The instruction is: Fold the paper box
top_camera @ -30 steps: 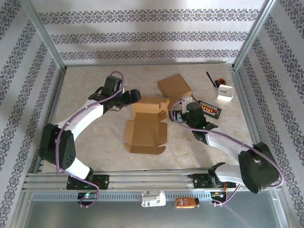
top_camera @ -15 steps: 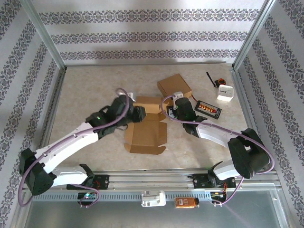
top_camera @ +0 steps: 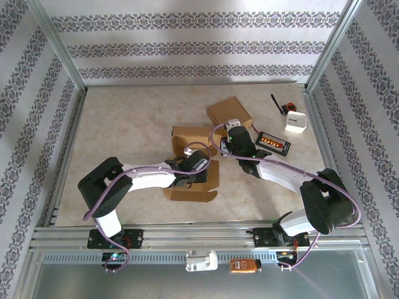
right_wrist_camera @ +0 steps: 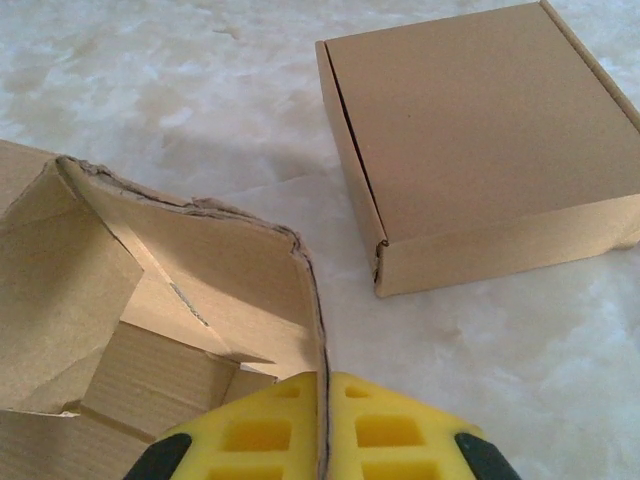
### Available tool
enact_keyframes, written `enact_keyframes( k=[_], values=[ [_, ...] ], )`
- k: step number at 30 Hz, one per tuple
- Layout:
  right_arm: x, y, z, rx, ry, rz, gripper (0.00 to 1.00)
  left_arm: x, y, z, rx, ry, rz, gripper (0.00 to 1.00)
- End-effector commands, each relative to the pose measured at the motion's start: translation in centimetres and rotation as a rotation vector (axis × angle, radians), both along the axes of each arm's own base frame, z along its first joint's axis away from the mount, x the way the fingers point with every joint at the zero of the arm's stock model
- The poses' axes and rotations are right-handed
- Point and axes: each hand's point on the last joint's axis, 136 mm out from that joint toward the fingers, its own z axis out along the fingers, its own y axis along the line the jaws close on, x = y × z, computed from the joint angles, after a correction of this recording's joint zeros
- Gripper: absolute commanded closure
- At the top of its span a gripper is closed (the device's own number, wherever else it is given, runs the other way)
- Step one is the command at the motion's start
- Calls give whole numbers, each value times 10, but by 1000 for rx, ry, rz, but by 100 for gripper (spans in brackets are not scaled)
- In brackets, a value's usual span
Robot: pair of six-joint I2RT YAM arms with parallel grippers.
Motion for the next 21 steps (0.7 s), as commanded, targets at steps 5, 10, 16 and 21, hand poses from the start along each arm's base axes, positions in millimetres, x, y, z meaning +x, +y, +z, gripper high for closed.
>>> enact_keyframes(
  k=[5,10,16,21],
  values=[
    [-6,11,13,87,62,-15,100,19,-27,-19,-87,3,5,100],
    [-13,18,17,137,159,-30,100,21,-15,-36,-55,38,33,100],
    [-14,20,22,111,219,-39,100,21,-8,-42,-21,50,24,100],
    [-10,25,34,107,231,-23,100,22,-6,-42,12,45,1,100]
  ],
)
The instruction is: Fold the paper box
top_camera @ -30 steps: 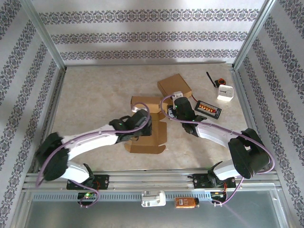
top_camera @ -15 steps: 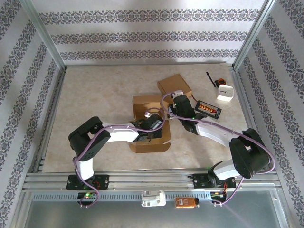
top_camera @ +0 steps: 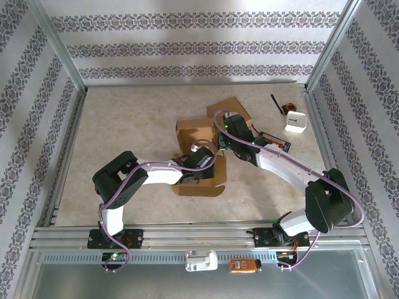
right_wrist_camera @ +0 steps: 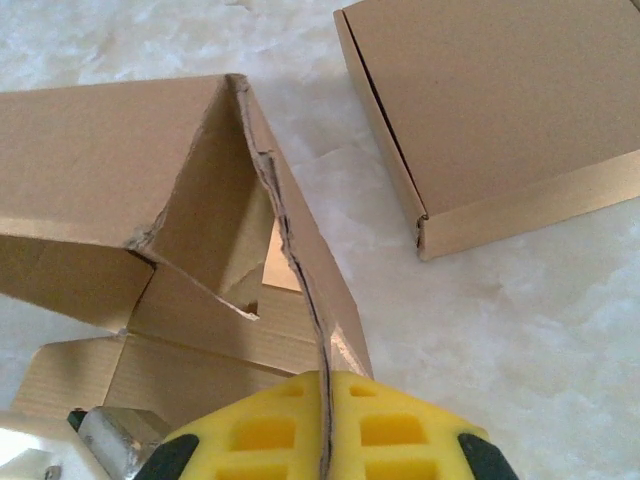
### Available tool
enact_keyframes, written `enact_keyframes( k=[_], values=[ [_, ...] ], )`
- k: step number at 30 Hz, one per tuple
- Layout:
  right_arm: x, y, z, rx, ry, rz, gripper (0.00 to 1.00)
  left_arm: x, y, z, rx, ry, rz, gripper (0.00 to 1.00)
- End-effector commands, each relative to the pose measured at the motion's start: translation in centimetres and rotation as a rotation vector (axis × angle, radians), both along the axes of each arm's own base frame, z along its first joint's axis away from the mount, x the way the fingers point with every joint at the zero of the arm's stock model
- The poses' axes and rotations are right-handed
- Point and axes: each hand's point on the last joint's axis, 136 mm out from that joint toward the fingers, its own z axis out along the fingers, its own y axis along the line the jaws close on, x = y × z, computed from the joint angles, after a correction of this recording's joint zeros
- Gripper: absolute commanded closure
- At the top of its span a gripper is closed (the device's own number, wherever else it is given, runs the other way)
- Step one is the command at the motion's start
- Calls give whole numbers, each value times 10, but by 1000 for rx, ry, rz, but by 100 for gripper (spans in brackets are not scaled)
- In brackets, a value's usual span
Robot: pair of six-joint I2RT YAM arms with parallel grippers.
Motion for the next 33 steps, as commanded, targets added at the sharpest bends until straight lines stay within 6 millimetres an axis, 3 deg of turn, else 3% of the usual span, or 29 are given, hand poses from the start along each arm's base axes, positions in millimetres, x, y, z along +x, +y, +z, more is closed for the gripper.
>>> enact_keyframes(
  k=[1,7,9,13,18,21,28,33],
  values=[
    [-2,10,8,17,39,26,100,-6,26,-33,139,66,1,100],
    [-3,15,3,50,97,0,98,-5,24,-29,123,63,2,100],
    [-6,17,-7,61,104,-16,94,-4,19,-24,94,57,2,100],
    [-9,6,-34,60,117,-101,93,-1,11,-16,48,51,3,100],
    [-15,0,-64,67,122,-151,93,-2,3,2,-1,48,-15,81],
    [-18,-7,-71,64,101,-178,93,-2,6,22,-23,19,0,73],
    [-17,-17,-58,40,45,-191,92,-3,38,76,-44,-94,97,63],
    [-17,-16,-57,39,45,-182,91,-10,86,132,-53,-225,226,63]
  ],
)
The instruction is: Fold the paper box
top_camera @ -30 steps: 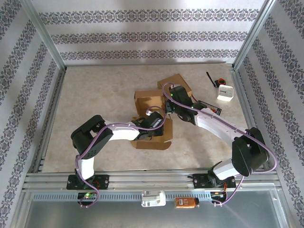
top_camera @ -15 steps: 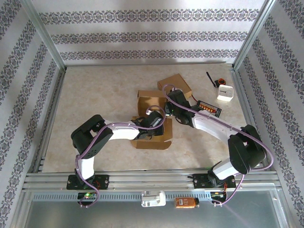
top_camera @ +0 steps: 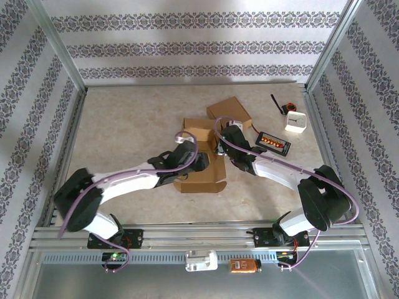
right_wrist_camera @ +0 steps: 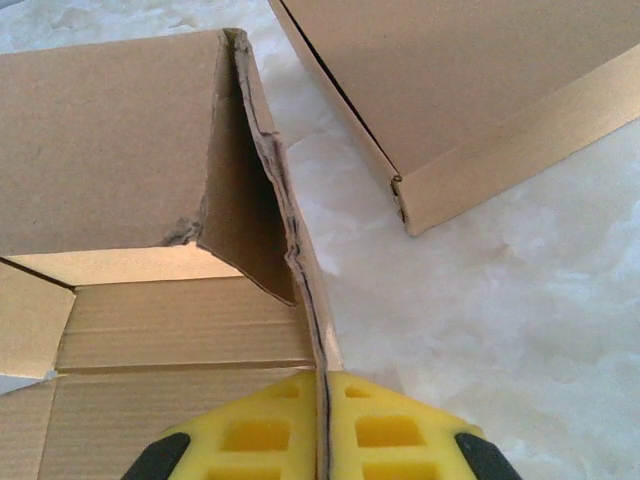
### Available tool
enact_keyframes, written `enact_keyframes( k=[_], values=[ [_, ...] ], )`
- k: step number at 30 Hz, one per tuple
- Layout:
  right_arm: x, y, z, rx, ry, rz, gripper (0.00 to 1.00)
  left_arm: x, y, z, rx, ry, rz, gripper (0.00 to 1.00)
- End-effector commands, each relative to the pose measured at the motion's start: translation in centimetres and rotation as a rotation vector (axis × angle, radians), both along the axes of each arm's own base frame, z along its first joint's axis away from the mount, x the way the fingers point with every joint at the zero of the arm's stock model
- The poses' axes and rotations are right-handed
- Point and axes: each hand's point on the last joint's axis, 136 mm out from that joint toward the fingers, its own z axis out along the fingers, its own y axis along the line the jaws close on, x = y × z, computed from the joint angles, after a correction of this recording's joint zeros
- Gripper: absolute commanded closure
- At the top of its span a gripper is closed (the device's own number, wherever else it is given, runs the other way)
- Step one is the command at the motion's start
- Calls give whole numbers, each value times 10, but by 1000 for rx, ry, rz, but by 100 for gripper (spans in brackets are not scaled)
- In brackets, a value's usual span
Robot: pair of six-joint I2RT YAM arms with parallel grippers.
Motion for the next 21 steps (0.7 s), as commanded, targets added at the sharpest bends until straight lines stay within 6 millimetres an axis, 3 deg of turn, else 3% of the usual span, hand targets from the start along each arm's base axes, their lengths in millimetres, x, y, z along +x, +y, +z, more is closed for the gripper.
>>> enact_keyframes(
  k=[1,5,9,13,16,21],
  values=[
    [-15,-10,-21,-58,73,3,91,0,48,30,58,-74,153,63],
    [-16,-7,-21,-53,70,17,91,12,80,85,66,-160,197,57],
    [-16,-4,-21,-66,69,42,89,46,109,106,37,-138,216,43],
    [-15,-3,-19,-72,66,46,85,83,112,97,14,-58,150,31],
    [-14,-3,-15,-68,58,47,84,106,98,86,-64,-11,91,27],
    [-14,-1,-14,-59,64,53,83,123,71,66,-169,58,7,22]
  ],
)
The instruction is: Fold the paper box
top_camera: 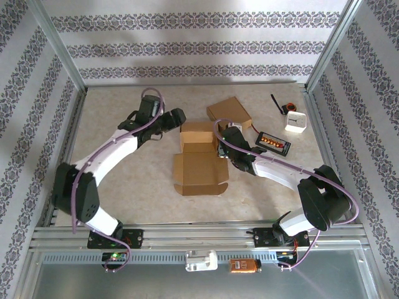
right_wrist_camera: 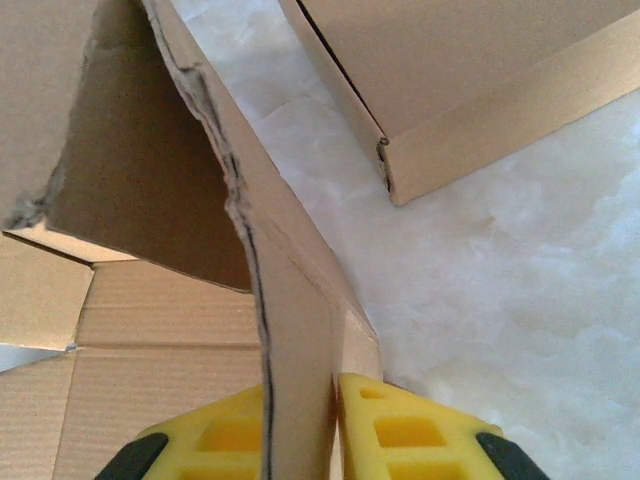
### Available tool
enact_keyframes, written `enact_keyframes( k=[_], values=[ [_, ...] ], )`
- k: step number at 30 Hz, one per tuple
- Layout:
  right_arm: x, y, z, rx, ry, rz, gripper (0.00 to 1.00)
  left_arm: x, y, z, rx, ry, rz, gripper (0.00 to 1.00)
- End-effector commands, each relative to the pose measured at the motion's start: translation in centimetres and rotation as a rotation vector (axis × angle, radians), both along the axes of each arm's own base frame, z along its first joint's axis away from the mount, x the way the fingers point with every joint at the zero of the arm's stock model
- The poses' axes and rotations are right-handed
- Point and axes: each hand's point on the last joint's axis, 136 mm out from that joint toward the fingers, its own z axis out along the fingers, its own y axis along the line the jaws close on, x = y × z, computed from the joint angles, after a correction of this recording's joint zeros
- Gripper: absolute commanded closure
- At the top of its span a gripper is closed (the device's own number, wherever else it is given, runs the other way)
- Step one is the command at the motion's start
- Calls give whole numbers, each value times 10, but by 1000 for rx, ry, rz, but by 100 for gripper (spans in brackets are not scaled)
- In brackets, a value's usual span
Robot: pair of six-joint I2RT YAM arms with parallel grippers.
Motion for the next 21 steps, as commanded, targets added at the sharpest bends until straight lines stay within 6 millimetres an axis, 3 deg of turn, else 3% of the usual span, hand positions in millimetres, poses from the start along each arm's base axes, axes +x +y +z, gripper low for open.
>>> enact_keyframes(
  k=[1,6,10,14,21],
  values=[
    [-6,3,-4,-6,26,21,83,2,-29,11,-128,-1,-122,22],
    [-4,6,-7,11,42,6,81,3,-25,-13,-111,32,-92,27],
    [-2,2,-14,66,70,-92,72,2,-32,-18,-168,45,-105,34],
    [5,-2,-26,165,124,-260,78,-4,-41,-24,-221,73,-136,36],
    [20,23,-18,291,123,-340,82,-15,-50,-21,-297,96,-179,42]
  ],
)
